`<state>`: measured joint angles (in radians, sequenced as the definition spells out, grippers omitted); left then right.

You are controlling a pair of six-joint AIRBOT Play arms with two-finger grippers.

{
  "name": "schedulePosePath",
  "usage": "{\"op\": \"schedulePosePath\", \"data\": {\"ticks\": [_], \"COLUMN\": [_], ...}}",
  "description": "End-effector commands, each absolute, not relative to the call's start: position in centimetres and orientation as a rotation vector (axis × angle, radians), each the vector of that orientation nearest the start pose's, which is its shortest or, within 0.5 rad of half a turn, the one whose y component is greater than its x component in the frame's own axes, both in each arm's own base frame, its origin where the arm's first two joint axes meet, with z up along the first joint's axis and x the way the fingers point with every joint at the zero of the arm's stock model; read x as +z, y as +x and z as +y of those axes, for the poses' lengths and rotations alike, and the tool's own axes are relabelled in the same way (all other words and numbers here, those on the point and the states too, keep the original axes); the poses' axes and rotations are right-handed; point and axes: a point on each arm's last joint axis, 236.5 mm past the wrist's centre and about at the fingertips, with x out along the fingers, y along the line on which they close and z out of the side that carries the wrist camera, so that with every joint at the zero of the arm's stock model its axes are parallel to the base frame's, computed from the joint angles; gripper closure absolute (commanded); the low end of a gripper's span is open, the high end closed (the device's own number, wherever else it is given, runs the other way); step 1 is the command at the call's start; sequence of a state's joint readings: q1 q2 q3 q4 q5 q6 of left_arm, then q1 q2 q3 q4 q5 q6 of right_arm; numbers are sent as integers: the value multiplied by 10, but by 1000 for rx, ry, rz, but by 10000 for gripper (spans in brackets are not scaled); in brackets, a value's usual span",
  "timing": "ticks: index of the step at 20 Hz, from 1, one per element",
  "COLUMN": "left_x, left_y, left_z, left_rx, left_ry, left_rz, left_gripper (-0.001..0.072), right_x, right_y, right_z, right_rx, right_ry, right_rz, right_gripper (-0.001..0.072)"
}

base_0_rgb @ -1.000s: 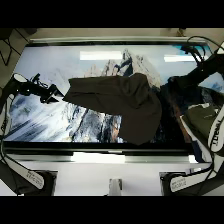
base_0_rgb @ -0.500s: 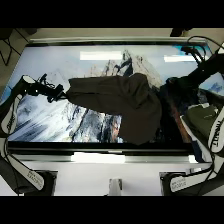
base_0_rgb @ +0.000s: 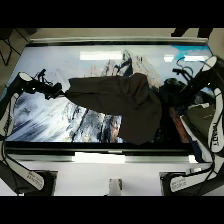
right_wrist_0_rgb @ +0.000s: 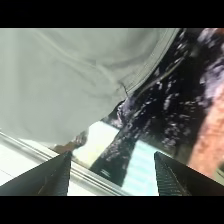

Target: Fold the shirts.

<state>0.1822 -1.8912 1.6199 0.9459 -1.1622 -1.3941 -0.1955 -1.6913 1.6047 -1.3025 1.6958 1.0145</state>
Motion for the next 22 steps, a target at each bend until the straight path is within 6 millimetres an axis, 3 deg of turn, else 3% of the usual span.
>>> {"op": "schedulePosePath", "data": {"ticks": [1, 4, 6, 9, 11, 13, 15, 16, 18, 19, 20, 21, 22], "left_x": [-48, -38, -32, -20, -10, 0, 20, 39, 96, 136, 189, 254, 319], "left_y": [505, 498, 495, 493, 493, 491, 489, 488, 486, 484, 481, 472, 456], "left_z": [-40, -42, -44, -45, -45, -45, -46, -46, -46, -44, -42, -38, -33], "left_rx": [-307, -324, -334, -342, -345, -351, -365, -376, -379, -367, -348, -321, -291], "left_ry": [-551, -542, -538, -529, -521, -512, -487, -461, -409, -383, -351, -318, -289], "left_rz": [1287, 1298, 1303, 1289, 1271, 1259, 1223, 1183, 1049, 943, 793, 603, 408], "left_gripper": [675, 675, 676, 675, 676, 675, 676, 676, 676, 677, 676, 676, 674], "right_x": [-69, -102, -112, -117, -114, -110, -90, -68, 14, 77, 146, 230, 315], "right_y": [358, 347, 355, 370, 380, 388, 402, 415, 453, 472, 482, 483, 471], "right_z": [-9, 2, 16, 16, 24, 27, 24, 21, 13, 9, 6, 4, 2], "right_rx": [495, 473, 494, 461, 466, 474, 522, 535, 508, 474, 434, 380, 318], "right_ry": [34, 117, 181, 193, 236, 243, 156, 101, -22, -85, -152, -237, -326], "right_rz": [1683, 1700, 1658, 1602, 1558, 1525, 1445, 1373, 1149, 995, 831, 627, 418], "right_gripper": [179, 181, 239, 241, 357, 678, 683, 684, 684, 684, 684, 684, 683]}}
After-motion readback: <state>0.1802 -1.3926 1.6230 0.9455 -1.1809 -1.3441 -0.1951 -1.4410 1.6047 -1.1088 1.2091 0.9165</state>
